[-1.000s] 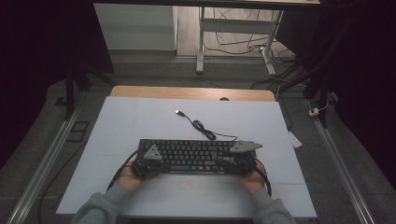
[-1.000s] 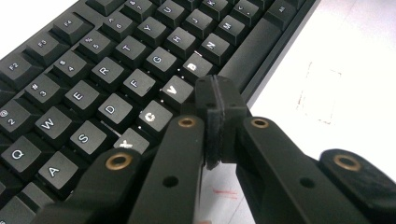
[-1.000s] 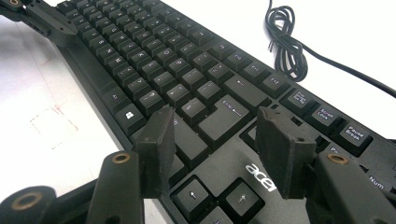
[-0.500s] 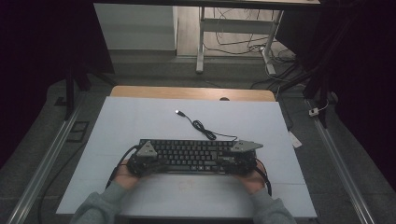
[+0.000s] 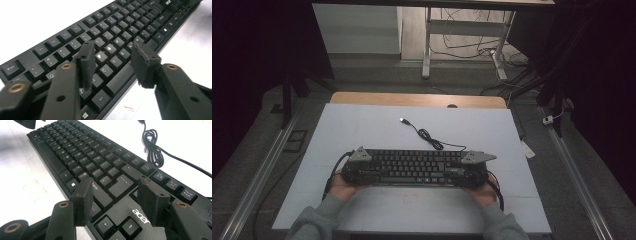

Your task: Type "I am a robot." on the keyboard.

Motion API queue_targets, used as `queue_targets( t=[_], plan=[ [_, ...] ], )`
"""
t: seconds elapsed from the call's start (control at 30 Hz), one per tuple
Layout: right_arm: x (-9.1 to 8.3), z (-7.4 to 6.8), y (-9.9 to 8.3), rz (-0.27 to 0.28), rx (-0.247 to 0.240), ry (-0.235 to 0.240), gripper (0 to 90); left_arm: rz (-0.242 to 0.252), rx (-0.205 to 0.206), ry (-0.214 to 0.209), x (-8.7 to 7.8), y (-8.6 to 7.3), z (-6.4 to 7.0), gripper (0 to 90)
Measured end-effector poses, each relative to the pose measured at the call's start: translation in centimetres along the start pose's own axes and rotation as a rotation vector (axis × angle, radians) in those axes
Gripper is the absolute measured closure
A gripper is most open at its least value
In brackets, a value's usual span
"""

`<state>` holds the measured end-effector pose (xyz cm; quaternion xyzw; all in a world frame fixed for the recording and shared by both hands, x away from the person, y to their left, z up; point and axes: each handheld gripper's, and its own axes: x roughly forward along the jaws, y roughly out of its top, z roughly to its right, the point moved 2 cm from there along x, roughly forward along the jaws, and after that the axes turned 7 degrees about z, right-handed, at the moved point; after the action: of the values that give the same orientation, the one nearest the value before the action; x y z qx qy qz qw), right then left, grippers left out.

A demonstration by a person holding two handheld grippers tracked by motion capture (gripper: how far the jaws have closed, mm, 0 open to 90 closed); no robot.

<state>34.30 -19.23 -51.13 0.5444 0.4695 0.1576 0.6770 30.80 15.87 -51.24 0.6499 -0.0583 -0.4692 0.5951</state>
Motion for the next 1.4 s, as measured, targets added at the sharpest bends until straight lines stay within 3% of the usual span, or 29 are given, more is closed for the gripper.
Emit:
queue_targets(
  t=[0.47, 1.4],
  plan=[
    [-0.9, 0.2, -0.4, 0.014, -0.005, -0.012, 45.5, 0.002, -0.037, 0.037, -0.7, 0.0, -1.2, 40.6],
    [-0.5, 0.3, -0.6, -0.009, -0.019, -0.017, 45.3, 0.011, -0.059, 0.114, -1.3, -0.3, -3.4, 43.0]
  ],
)
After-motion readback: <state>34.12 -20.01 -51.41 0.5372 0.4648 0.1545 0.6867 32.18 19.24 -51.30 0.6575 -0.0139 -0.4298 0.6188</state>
